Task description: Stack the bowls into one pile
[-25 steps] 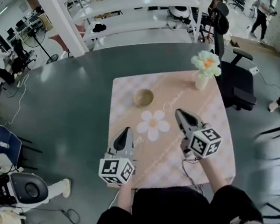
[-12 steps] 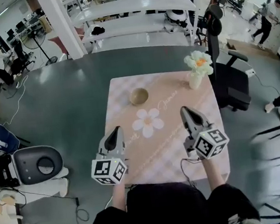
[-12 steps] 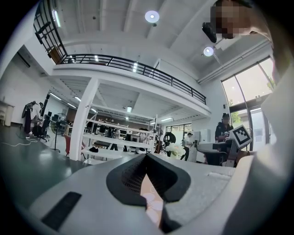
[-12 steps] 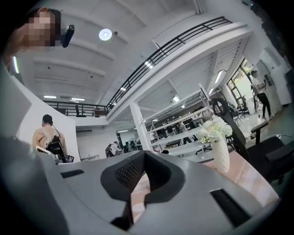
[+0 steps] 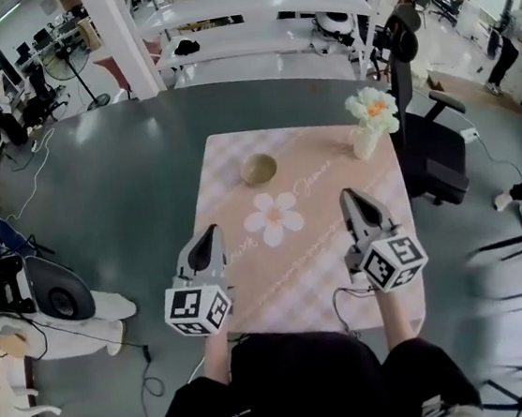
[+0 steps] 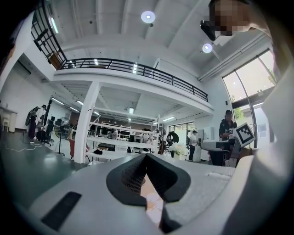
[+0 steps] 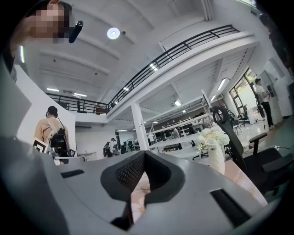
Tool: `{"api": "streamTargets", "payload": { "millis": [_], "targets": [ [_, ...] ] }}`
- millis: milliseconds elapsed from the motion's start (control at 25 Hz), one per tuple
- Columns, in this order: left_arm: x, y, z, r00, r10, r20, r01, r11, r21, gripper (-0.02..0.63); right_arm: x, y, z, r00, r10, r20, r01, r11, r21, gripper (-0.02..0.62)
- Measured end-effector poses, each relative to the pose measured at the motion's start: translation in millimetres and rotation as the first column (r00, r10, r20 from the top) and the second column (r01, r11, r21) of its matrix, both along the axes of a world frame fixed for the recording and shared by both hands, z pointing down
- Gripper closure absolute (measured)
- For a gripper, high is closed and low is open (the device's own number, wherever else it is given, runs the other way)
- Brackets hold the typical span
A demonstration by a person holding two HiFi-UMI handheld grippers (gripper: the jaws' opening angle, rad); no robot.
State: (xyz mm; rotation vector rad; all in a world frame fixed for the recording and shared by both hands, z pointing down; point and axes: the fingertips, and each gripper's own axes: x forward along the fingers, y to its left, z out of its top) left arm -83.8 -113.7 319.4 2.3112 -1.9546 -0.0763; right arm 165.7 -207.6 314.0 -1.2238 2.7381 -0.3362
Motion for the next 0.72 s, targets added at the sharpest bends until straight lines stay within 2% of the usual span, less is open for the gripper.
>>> {"api": "streamTargets", "payload": {
  "millis": [400,720],
  "targets": [
    [0,2,4,0.998,-0.031,0.060,0.032,0.999,-0.020,0.609,10,2,2,0.999,0.027,-0.031,-0.027,0.999,0.022,0.603],
    [1,1,9,0.998,-0.037,0.055,0.038,0.999,-0.026,0.609,16,0,7,0.998,0.041,-0.050,-0.040,0.999,0.023,0.603]
  ]
}}
